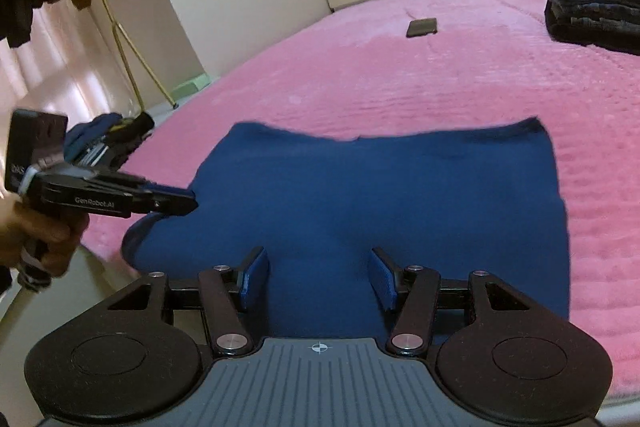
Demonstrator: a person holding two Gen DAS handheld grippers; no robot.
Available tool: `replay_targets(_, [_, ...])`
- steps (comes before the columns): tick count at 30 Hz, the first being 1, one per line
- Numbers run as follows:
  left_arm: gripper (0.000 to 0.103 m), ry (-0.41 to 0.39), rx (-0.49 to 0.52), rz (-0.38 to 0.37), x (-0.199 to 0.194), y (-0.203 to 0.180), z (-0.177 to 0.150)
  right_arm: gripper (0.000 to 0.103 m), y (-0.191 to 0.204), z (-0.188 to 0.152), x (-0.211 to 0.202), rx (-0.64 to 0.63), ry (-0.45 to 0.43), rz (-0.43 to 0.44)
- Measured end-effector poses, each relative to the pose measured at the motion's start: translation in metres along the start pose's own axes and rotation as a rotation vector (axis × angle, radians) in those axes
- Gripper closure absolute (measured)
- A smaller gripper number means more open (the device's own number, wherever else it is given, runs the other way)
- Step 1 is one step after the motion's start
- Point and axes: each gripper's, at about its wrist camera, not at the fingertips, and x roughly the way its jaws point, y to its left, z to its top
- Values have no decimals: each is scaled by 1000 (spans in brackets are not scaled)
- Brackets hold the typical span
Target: Fold clothes
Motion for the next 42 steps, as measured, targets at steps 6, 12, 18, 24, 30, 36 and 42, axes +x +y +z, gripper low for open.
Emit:
replay_targets(6, [83, 21, 10, -4, 10, 13, 8, 49, -6, 4, 9, -82, 6, -15])
replay_targets(12, [84, 22, -14, -33, 17, 24, 12, 49, -12, 19, 20, -68, 33, -37])
replay_targets(18, [84, 24, 8, -15, 12, 19, 10, 49, 33, 54, 29, -112, 4, 12])
replay_targets(24, [84, 28, -3, -6, 11, 17, 12, 49, 9, 58, 87, -174, 125, 34])
replay_targets(30, [85, 24, 9, -4, 16, 23, 36, 49, -59, 71, 92, -138, 108, -39])
replay_targets(36, [90, 64, -5, 52, 56, 50, 53, 51, -96, 80, 79, -137, 94, -150])
replay_targets(42, [91, 59, -4, 93, 48, 49, 55, 51, -71, 63, 14, -88, 22, -155])
